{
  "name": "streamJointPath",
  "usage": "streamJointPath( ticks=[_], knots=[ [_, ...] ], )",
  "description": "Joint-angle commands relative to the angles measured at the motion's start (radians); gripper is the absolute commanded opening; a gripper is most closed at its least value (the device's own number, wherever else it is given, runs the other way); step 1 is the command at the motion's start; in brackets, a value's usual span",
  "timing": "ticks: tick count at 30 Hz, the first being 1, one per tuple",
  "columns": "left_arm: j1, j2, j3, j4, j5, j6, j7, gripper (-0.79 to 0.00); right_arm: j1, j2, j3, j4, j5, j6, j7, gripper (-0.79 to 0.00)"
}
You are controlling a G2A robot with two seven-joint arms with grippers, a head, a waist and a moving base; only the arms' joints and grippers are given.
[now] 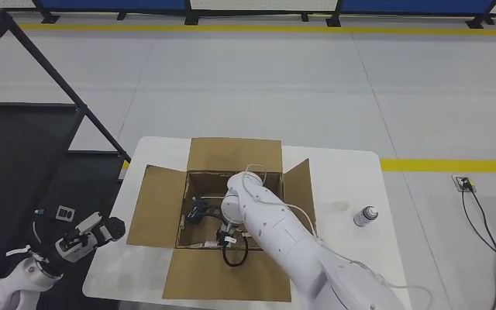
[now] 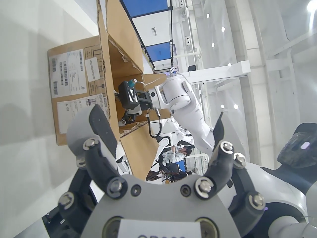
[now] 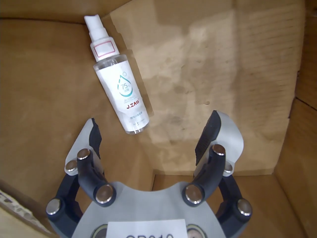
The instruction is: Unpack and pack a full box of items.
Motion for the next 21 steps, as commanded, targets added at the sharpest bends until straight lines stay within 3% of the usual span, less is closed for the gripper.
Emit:
streamJointPath(
  ticks=[1,13,16,21],
  knots=[
    [-0.002,0.0,-0.001,0.004,-0.008,0.003,-0.005,0.0,0.0,0.003,0.002,0.011,0.0,-0.02,-0.004,0.0],
    [-0.014,-0.001,0.006,0.028,-0.024,0.006,-0.005,0.0,-0.028,0.008,-0.006,0.027,-0.029,-0.063,-0.044,0.0],
    [-0.007,-0.001,0.005,0.028,-0.023,0.003,-0.001,0.0,-0.035,0.009,-0.009,0.033,-0.038,-0.069,-0.057,-0.123],
    [0.006,-0.002,0.0,0.023,-0.026,-0.003,0.005,0.0,-0.039,0.009,-0.012,0.035,-0.052,-0.062,-0.067,-0.194]
  ],
)
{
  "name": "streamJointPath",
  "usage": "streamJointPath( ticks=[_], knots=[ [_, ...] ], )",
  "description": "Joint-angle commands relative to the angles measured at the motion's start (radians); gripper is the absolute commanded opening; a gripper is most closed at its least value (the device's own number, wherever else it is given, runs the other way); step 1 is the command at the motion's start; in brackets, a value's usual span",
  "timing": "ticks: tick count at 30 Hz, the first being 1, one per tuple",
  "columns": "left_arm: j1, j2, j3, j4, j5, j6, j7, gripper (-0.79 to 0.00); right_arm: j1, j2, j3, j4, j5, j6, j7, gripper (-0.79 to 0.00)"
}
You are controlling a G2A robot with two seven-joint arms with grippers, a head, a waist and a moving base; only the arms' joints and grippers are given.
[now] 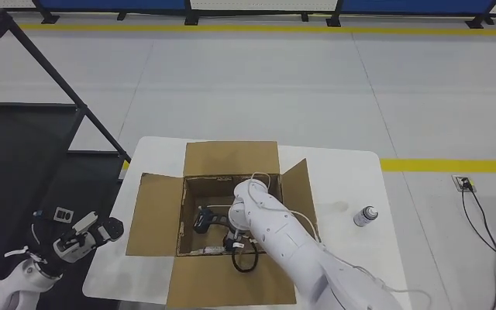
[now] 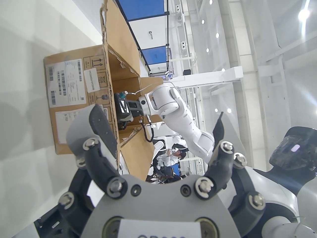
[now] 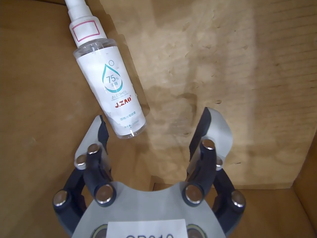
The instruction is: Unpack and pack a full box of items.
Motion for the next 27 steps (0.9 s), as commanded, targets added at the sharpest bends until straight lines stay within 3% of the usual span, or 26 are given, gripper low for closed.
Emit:
streamJointPath(
  ticks=[1,3,7,9,14,16,20,27],
  knots=[
    [0.005,0.0,-0.001,-0.002,-0.001,-0.003,0.003,0.0,-0.002,0.0,-0.002,0.0,-0.006,0.006,-0.007,-0.203],
    [0.01,-0.001,-0.003,-0.006,-0.001,-0.005,0.005,0.0,-0.005,0.0,-0.004,0.001,-0.015,0.014,-0.017,-0.24],
    [0.019,-0.002,-0.005,-0.01,-0.003,-0.011,0.006,0.0,-0.006,0.0,-0.006,0.001,-0.028,0.05,-0.041,-0.413],
    [0.023,-0.002,-0.006,-0.011,-0.004,-0.013,0.006,0.0,-0.006,0.0,-0.008,-0.002,-0.038,0.06,-0.057,-0.422],
    [0.03,-0.003,-0.007,-0.014,-0.002,-0.019,0.008,0.0,-0.002,0.0,-0.011,-0.009,-0.052,0.065,-0.057,-0.397],
    [0.033,-0.004,-0.008,-0.016,-0.002,-0.023,0.008,0.0,0.001,-0.001,-0.012,-0.013,-0.058,0.064,-0.053,-0.296],
    [0.039,-0.004,-0.012,-0.019,-0.004,-0.026,0.01,0.0,0.01,-0.005,-0.02,-0.03,-0.08,0.074,-0.048,-0.185],
    [0.043,-0.005,-0.014,-0.02,-0.008,-0.014,0.015,0.0,0.025,-0.021,-0.041,-0.069,-0.125,0.049,-0.022,-0.191]
  ],
)
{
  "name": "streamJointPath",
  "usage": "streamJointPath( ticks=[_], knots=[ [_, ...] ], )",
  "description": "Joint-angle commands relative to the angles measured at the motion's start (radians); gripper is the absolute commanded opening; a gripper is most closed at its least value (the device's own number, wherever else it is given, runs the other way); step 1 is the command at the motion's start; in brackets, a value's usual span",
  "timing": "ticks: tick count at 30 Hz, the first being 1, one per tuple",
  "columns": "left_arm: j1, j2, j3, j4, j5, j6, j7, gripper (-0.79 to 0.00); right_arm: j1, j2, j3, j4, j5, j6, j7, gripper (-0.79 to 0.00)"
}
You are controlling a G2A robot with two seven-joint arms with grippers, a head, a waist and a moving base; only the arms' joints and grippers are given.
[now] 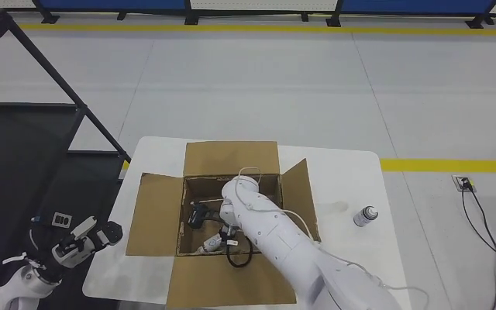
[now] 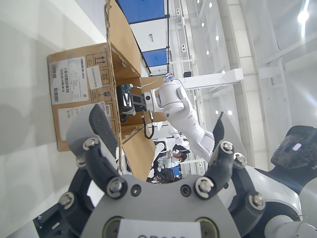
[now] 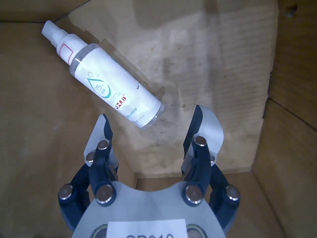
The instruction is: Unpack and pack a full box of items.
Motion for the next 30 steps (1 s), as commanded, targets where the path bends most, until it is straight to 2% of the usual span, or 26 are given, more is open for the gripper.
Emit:
streamJointPath(
  ticks=[1,3,4,5,15,20,28,29,30],
  knots=[
    [0.0,0.0,0.001,-0.002,-0.003,0.003,-0.001,0.0,0.003,-0.005,-0.006,-0.007,-0.011,-0.015,0.003,-0.191],
    [0.001,-0.001,0.001,-0.004,-0.003,0.003,-0.001,0.0,0.003,-0.012,-0.013,-0.007,-0.022,-0.031,0.006,-0.154],
    [0.002,-0.001,0.001,-0.005,-0.003,0.002,0.0,0.0,0.004,-0.016,-0.014,-0.006,-0.022,-0.035,0.008,-0.025],
    [0.003,-0.001,0.001,-0.005,-0.003,0.001,0.0,0.0,0.006,-0.019,-0.012,0.0,-0.018,-0.025,0.006,0.0],
    [0.016,-0.005,0.008,-0.03,0.007,0.004,0.026,0.0,0.008,-0.022,-0.01,0.004,-0.014,-0.013,0.008,0.0],
    [0.029,-0.007,0.011,-0.055,0.022,-0.006,0.045,0.0,-0.016,-0.016,-0.034,-0.026,-0.081,0.025,-0.034,0.0],
    [0.061,-0.011,0.003,-0.068,0.025,-0.02,0.073,0.0,-0.031,-0.004,-0.057,-0.02,-0.155,-0.064,-0.143,0.0],
    [0.063,-0.012,0.004,-0.07,0.025,-0.021,0.077,0.0,-0.032,-0.002,-0.06,-0.015,-0.165,-0.078,-0.159,-0.006],
    [0.065,-0.013,0.004,-0.071,0.025,-0.022,0.08,0.0,-0.034,-0.001,-0.063,-0.011,-0.173,-0.09,-0.172,-0.086]
  ],
)
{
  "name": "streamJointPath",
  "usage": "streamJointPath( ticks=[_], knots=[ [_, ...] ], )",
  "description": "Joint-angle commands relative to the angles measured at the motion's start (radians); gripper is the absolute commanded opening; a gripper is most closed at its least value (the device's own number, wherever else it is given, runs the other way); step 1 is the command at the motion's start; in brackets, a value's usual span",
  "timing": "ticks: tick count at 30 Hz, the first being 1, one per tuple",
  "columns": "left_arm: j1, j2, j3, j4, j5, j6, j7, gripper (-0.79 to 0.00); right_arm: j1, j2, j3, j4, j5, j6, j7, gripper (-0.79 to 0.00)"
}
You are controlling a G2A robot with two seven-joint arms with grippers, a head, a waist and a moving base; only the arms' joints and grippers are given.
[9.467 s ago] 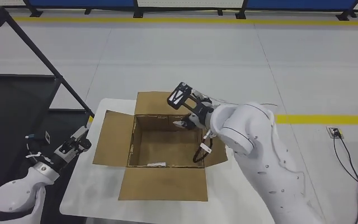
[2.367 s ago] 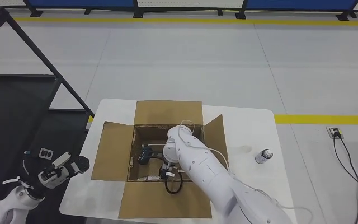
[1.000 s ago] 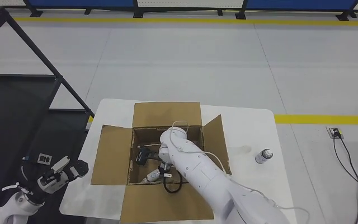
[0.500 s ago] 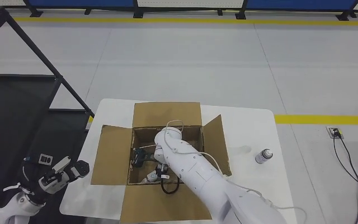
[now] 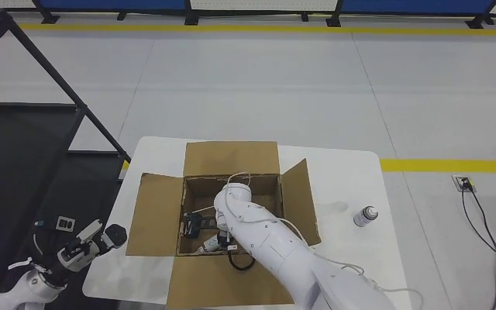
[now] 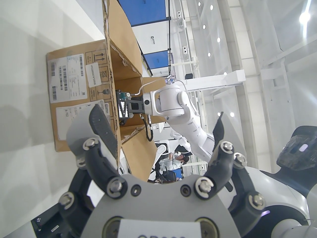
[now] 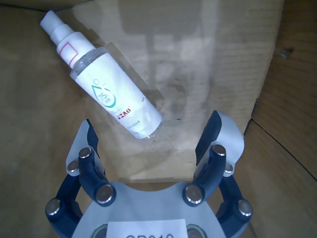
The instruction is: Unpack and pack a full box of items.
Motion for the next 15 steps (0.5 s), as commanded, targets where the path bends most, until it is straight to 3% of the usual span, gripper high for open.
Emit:
streamJointPath(
  ticks=[1,5,12,15],
  knots=[
    [0.003,-0.001,0.001,-0.002,0.0,-0.002,0.005,0.0,-0.002,0.002,-0.004,0.005,-0.013,-0.027,-0.028,-0.16],
    [0.008,-0.003,0.001,-0.004,0.0,-0.004,0.012,0.0,-0.005,0.005,-0.012,0.022,-0.037,-0.077,-0.082,-0.391],
    [0.015,-0.005,0.0,-0.006,0.001,-0.007,0.02,0.0,-0.007,0.007,-0.029,0.032,-0.086,-0.132,-0.159,-0.446],
    [0.018,-0.007,-0.001,-0.007,0.002,-0.012,0.023,0.0,-0.008,0.005,-0.031,0.039,-0.095,-0.136,-0.171,-0.529]
  ],
)
